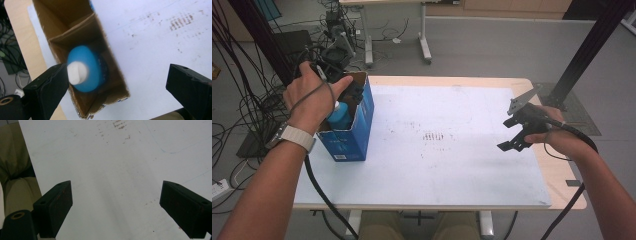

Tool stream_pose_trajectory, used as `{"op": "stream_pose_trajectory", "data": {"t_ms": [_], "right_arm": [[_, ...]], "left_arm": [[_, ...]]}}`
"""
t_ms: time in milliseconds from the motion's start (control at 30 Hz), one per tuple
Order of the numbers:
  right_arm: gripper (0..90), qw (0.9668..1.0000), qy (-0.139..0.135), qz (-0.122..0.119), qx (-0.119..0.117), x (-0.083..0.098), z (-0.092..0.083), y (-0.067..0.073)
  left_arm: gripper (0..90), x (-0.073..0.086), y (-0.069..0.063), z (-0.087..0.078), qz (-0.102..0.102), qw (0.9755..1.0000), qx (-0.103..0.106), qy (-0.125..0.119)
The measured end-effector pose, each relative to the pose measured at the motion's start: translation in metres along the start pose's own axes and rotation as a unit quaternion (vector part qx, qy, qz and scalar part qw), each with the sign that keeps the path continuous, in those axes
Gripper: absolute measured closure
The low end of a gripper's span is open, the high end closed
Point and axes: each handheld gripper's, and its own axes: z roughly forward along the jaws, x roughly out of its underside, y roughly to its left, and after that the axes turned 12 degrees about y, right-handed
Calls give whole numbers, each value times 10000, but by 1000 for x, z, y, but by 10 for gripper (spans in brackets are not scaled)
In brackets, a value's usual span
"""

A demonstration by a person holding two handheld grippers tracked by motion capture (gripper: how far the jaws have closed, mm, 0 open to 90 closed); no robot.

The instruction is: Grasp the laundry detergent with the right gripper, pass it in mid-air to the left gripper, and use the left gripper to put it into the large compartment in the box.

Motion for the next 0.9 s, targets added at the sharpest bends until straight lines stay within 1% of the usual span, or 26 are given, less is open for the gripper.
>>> {"op": "stream_pose_trajectory", "data": {"t_ms": [67,133,233,300,333,400,433,567,667,767,900], "right_arm": [[109,10000,-4,2,6,1,-1,0],[109,10000,-1,34,17,1,-3,1],[109,10000,-11,34,34,3,-5,2],[109,10000,-13,55,38,4,-6,2],[109,10000,-15,74,35,4,-6,2],[109,10000,-28,83,42,6,-7,2],[109,9999,-31,97,36,6,-7,2],[109,9999,-20,111,47,7,-7,1],[109,9999,-22,108,47,7,-8,1],[109,9999,-34,122,59,7,-8,1],[109,9999,-36,150,44,7,-8,1]], "left_arm": [[50,-2,-7,-7,145,9999,9,-68],[51,-5,-13,-11,320,9995,45,-71],[60,-9,-23,-16,611,9980,58,-115],[60,-12,-27,-17,740,9971,150,-133],[59,-13,-30,-18,851,9961,198,-127],[58,-16,-34,-18,1008,9946,233,-127],[56,-18,-37,-18,1115,9933,265,-116],[58,-23,-45,-15,1436,9890,344,-123],[57,-26,-52,-13,1626,9859,387,-103],[57,-29,-59,-11,1797,9830,360,-57],[57,-32,-67,-8,2003,9790,384,-42]]}}
